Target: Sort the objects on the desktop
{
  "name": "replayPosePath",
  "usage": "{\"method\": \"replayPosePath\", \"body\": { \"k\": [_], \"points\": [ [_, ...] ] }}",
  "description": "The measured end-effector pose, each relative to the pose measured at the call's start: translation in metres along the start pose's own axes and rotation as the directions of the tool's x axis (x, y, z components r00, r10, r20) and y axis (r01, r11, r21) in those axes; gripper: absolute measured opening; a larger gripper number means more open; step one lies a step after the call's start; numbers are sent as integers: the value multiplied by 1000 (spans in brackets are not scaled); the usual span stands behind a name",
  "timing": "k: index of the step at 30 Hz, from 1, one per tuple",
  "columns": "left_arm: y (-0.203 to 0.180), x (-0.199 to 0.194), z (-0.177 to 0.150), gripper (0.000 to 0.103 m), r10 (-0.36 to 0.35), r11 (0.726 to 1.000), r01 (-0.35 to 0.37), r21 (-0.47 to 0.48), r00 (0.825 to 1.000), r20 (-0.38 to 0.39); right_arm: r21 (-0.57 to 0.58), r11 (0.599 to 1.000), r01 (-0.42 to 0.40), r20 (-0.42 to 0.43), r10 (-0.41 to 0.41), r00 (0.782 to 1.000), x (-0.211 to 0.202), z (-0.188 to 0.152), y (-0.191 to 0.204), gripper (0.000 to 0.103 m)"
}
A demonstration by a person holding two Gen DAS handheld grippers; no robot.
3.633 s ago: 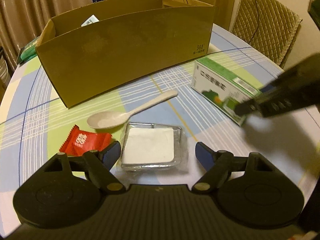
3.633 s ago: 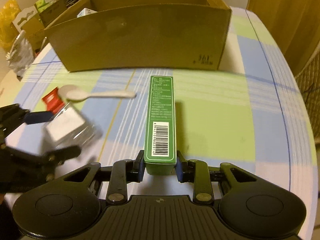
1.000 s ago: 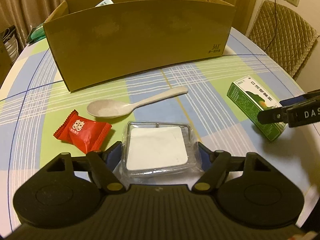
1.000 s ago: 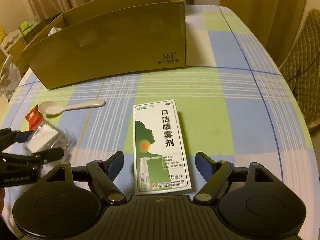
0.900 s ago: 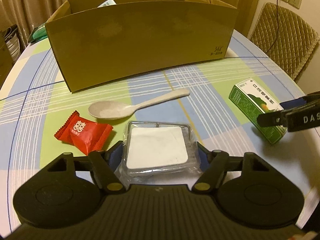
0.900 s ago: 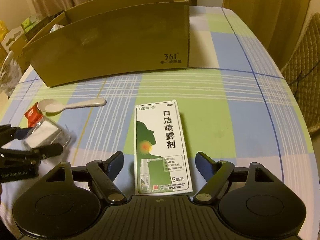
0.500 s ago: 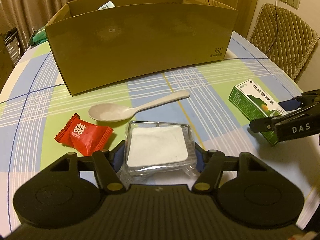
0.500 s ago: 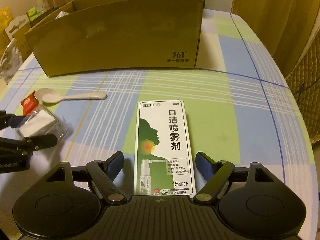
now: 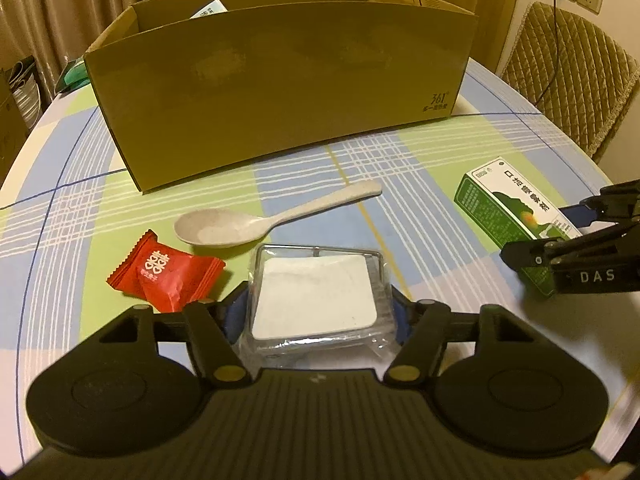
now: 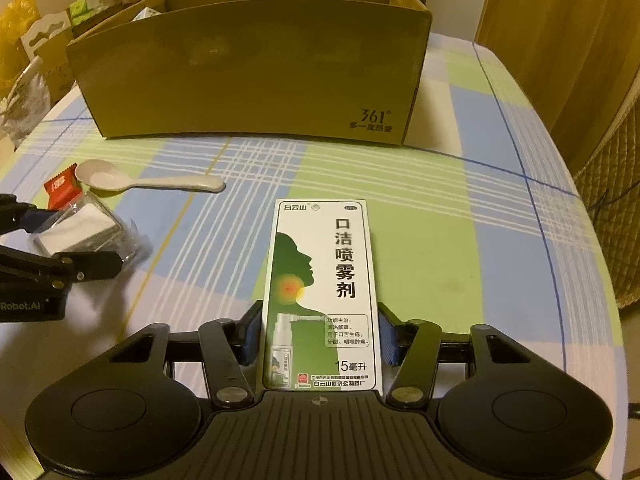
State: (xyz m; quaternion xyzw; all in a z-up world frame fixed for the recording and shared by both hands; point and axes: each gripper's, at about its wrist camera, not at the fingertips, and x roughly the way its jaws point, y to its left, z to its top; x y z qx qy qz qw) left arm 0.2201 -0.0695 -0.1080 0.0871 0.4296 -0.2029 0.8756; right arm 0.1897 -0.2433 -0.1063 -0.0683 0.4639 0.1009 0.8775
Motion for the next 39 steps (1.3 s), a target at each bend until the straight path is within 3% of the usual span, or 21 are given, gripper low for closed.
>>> {"method": "replayPosePath", "body": {
  "k": [13,39],
  "points": [
    [-6,-28,-8,61,4,1000,-3,-31,1000,18,54,998,-41,46,38,998,-39,-11,11,53],
    [-15,-108,7,61,39,998,-33,-44,991,125,26,999,-37,164,32,986,-118,6,24,53]
  ]
}}
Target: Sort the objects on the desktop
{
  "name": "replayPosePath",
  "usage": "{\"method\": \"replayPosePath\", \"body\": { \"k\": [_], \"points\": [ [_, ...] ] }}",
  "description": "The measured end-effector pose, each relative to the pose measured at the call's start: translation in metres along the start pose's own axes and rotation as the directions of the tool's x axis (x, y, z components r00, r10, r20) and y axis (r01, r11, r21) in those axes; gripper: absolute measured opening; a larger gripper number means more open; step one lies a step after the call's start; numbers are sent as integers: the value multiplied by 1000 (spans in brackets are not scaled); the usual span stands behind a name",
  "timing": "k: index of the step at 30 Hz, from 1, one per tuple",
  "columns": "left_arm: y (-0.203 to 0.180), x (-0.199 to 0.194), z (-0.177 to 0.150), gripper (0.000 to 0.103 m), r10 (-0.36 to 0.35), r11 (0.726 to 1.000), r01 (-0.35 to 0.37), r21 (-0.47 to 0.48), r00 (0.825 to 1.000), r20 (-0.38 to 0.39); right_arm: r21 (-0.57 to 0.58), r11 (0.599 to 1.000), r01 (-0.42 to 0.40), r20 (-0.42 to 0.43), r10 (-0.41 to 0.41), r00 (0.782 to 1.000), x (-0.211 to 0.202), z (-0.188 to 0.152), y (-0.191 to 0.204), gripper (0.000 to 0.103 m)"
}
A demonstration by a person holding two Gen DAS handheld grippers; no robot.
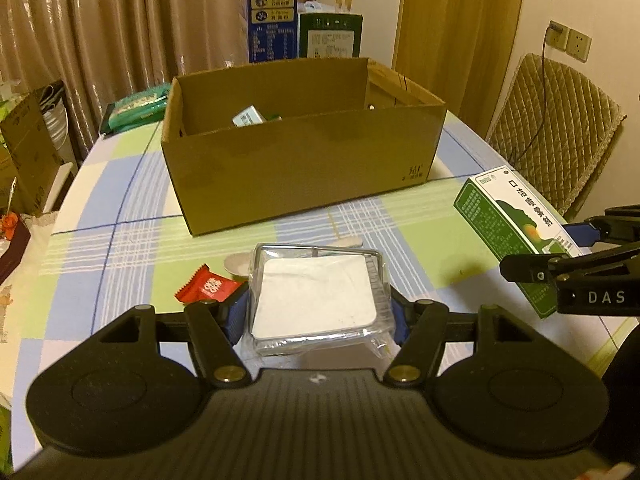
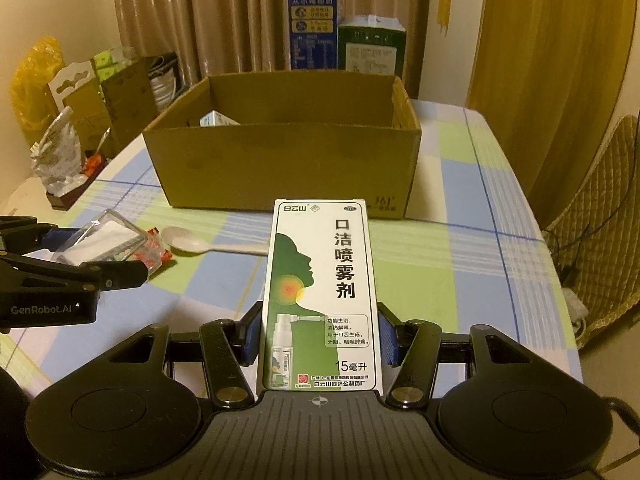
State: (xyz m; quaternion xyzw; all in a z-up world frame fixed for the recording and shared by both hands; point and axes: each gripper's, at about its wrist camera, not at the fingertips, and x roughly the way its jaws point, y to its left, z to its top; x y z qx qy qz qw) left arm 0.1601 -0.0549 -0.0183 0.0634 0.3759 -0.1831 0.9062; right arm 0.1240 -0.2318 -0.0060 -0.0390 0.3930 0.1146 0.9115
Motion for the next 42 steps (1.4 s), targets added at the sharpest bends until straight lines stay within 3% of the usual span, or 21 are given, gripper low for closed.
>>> {"method": "replayPosePath", "body": {
  "k": [22,42],
  "points": [
    [12,-22,42,61,24,999,-26,32,997,70,-35,999,-4,60,6,998,-9,40,-1,53],
    [41,-2,109,61,18,1000,-20,12,993,119,-18,998,-55,84,56,995,23,120,-10,53]
  ]
}}
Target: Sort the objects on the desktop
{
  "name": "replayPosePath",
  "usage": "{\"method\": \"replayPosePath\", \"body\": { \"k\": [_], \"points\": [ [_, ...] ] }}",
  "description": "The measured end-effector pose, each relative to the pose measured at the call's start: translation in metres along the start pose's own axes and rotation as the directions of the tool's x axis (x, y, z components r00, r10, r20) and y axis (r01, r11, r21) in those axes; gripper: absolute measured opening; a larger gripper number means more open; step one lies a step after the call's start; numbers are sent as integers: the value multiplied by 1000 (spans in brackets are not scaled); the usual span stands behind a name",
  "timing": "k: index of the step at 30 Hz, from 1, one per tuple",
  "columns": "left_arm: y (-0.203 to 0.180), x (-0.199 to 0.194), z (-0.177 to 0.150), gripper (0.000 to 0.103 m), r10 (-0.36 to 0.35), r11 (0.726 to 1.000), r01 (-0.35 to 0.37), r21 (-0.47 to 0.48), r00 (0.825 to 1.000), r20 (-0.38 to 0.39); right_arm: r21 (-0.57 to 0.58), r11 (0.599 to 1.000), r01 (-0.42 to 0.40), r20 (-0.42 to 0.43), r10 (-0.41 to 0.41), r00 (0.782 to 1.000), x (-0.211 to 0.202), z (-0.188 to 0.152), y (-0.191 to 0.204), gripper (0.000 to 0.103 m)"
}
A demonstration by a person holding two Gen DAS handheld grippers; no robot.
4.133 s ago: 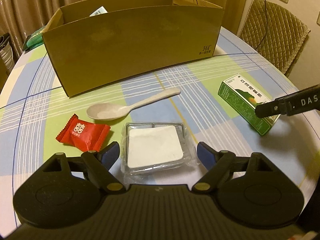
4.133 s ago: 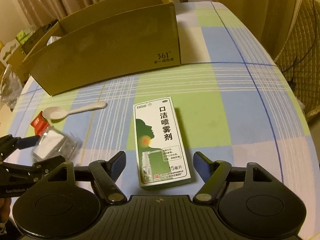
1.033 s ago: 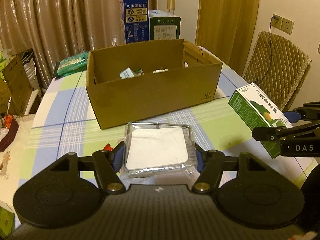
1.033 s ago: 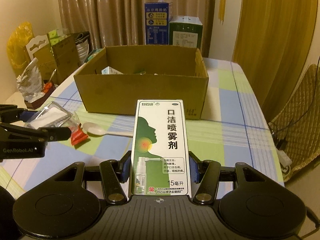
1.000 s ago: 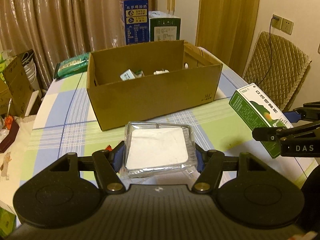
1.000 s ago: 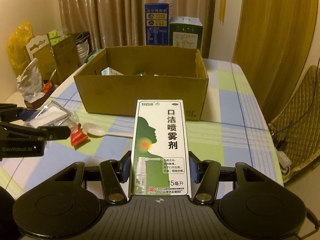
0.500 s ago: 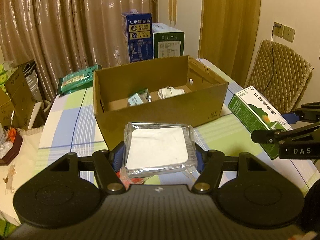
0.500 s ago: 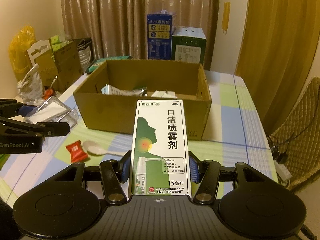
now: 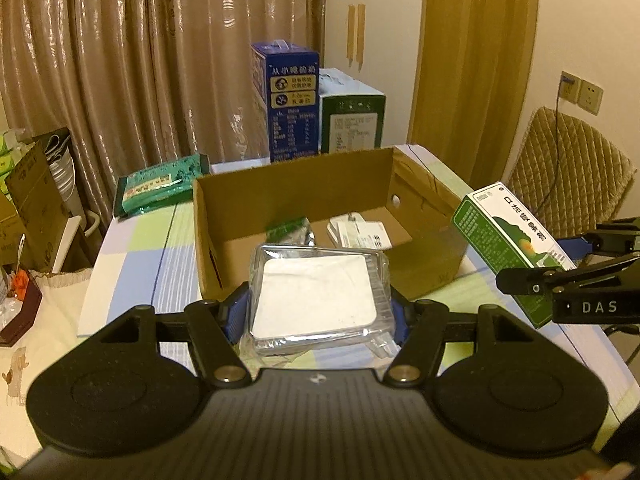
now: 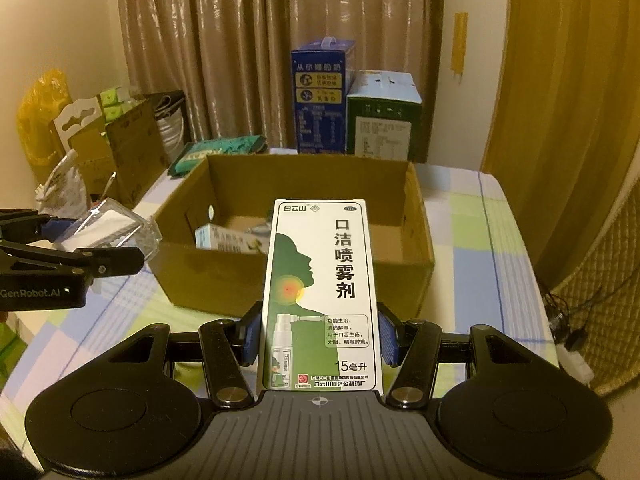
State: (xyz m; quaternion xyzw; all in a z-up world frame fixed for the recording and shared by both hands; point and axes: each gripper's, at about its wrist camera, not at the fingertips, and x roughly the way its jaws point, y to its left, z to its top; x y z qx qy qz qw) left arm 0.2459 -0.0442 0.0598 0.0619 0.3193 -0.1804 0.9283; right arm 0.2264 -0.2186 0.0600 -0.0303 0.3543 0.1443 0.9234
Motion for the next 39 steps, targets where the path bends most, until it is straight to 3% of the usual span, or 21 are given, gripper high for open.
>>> {"method": "replayPosePath", "body": {
  "k": [15,39],
  "points": [
    [27,42,38,61,5,999,-5,-39,1000,-6,-35,999,-24,-14,23,1000,49,47,1,53],
    [51,110,60,61,3,998,-6,-66,999,-46,-19,999,-36,-57,35,998,113,78,-17,53]
  ]
}}
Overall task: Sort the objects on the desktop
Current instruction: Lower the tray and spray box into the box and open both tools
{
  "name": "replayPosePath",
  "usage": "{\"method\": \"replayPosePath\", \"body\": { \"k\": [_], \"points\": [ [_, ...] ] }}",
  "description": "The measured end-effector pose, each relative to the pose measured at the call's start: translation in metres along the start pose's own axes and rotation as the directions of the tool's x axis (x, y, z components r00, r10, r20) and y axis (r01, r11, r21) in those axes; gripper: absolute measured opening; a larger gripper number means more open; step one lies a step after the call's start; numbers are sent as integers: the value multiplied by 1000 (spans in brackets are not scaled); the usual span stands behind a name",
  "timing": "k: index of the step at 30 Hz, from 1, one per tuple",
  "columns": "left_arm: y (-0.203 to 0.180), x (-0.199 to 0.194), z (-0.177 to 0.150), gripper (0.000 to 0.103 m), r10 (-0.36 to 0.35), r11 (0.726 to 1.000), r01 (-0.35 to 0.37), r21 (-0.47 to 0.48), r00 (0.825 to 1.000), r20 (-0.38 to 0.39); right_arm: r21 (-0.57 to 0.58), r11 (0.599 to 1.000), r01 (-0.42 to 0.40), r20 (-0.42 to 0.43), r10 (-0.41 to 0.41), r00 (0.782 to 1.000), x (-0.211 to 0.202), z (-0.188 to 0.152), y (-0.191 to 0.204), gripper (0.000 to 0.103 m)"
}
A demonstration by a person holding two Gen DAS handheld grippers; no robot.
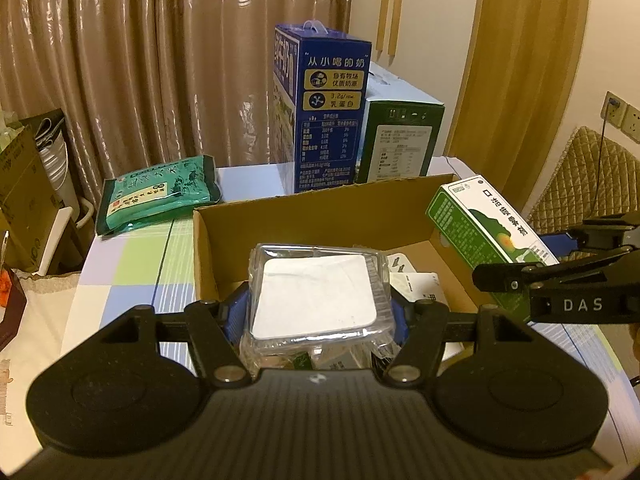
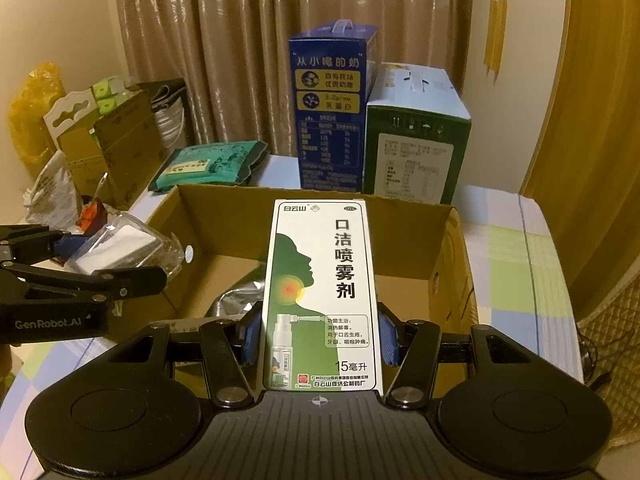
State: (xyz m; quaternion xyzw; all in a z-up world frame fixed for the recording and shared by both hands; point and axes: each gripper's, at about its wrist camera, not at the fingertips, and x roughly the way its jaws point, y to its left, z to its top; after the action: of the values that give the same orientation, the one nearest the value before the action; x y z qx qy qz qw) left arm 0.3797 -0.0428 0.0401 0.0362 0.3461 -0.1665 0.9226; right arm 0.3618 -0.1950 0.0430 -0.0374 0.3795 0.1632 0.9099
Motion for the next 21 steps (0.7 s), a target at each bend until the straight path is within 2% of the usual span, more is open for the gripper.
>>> {"method": "replayPosePath", "body": {
  "k": [7,10,21],
  "points": [
    [0,19,4,63,-8,1000,8,-11,1000,-9,10,1000,-3,-5,4,1000,12,1,-3,53],
    [2,26,8,70,-13,999,13,-31,1000,-1,9,1000,-6,-7,7,1000,14,0,-3,53],
    [14,14,2,70,12,999,-11,-42,1000,20,20,1000,-14,-5,14,1000,17,1,0,53]
  ]
}}
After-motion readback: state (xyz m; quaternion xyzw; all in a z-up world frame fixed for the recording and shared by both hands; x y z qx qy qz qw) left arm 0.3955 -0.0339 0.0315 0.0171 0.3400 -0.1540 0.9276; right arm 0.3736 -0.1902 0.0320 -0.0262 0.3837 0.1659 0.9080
